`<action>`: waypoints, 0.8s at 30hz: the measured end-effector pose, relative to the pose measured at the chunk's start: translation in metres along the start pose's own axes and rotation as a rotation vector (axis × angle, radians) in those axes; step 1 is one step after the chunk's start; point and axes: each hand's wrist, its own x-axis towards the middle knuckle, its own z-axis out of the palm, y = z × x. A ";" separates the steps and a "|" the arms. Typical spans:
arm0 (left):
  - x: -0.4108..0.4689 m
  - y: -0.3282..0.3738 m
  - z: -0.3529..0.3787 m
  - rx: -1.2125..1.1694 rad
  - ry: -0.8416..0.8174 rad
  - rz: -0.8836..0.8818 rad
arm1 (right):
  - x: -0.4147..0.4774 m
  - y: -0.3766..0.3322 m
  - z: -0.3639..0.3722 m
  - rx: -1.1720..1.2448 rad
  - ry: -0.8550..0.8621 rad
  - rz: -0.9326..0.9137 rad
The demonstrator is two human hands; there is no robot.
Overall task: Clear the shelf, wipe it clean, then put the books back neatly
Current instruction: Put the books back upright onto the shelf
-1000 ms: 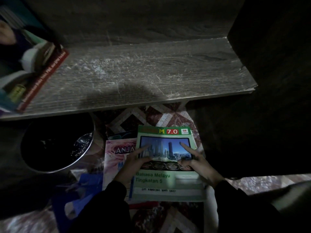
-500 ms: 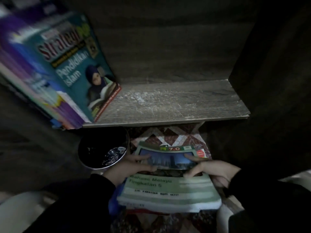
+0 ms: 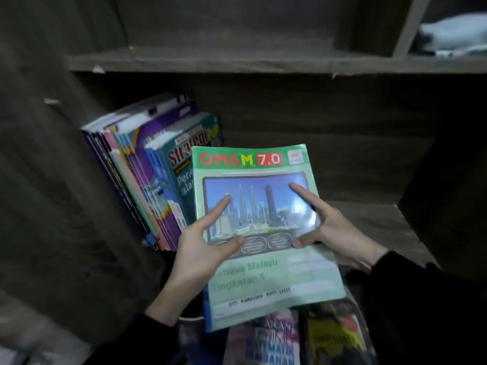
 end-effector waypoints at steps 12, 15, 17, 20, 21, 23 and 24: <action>0.100 -0.093 0.031 0.361 0.545 0.362 | 0.193 0.015 0.018 0.006 -0.033 -0.201; 0.104 -0.116 0.030 0.613 0.593 0.550 | 0.210 0.032 0.029 0.064 -0.030 -0.178; 0.107 -0.124 0.028 0.686 0.609 0.512 | 0.214 0.039 0.035 0.089 -0.026 -0.167; 0.107 -0.129 0.026 0.767 0.650 0.505 | 0.209 0.040 0.036 0.050 -0.007 -0.198; 0.106 -0.131 0.026 0.791 0.673 0.511 | 0.206 0.041 0.037 0.021 0.001 -0.223; 0.105 -0.136 0.026 0.793 0.705 0.518 | 0.198 0.046 0.039 -0.051 0.025 -0.280; 0.103 -0.136 0.027 0.781 0.704 0.500 | 0.195 0.052 0.044 -0.123 0.052 -0.293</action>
